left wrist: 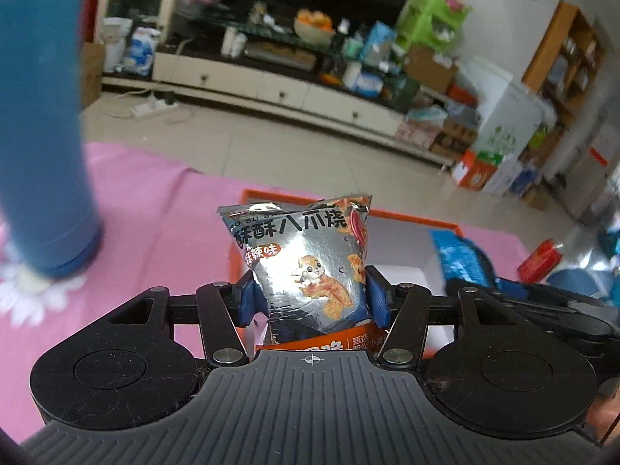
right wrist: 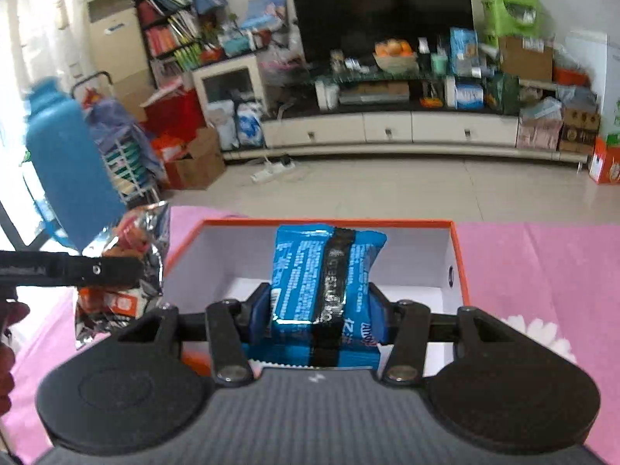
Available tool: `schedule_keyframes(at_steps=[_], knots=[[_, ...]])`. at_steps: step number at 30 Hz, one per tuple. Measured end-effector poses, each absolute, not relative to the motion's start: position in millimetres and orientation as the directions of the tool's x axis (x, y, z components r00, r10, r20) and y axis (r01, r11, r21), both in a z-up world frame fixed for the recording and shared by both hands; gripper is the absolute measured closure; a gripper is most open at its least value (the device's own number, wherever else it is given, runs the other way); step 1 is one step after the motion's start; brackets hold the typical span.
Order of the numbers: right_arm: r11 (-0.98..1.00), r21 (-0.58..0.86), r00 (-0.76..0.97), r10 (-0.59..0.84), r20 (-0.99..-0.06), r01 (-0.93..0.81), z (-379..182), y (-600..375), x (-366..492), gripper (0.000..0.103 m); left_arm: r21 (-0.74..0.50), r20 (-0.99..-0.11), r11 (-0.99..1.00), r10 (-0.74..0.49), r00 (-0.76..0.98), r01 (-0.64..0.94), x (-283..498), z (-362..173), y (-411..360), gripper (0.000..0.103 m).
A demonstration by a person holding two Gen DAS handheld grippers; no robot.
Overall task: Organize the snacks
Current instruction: 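Carry both packs into the orange box and open both tools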
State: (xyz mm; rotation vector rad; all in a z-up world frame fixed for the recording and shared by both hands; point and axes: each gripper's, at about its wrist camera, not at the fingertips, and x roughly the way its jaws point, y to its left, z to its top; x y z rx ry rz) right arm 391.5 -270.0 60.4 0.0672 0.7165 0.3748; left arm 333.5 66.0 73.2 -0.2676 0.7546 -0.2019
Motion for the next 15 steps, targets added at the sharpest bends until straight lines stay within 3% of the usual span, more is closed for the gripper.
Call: schedule_keyframes(at_steps=[5, 6, 7, 10, 15], knots=[[0.939, 0.176, 0.648, 0.332, -0.685, -0.294, 19, -281, 434, 0.051, -0.247, -0.715, 0.963, -0.254, 0.651, 0.104, 385, 35, 34, 0.072], [0.942, 0.16, 0.654, 0.321, -0.685, -0.294, 16, -283, 435, 0.051, -0.231, -0.727, 0.968, -0.242, 0.642, 0.103, 387, 26, 31, 0.064], [0.944, 0.147, 0.663, 0.312, -0.68, -0.294, 16, -285, 434, 0.042, -0.221, -0.738, 0.97, -0.233, 0.633, 0.1, 391, 22, 29, 0.053], [0.944, 0.164, 0.7, 0.323, -0.637, -0.287, 27, -295, 424, 0.024, -0.21, -0.718, 0.973, -0.222, 0.659, 0.099, 380, 24, 28, 0.038], [0.941, 0.204, 0.731, 0.338, -0.593, -0.269, 52, -315, 372, 0.016, -0.205, -0.681, 0.972, -0.223, 0.698, 0.11, 324, 47, 38, 0.032]])
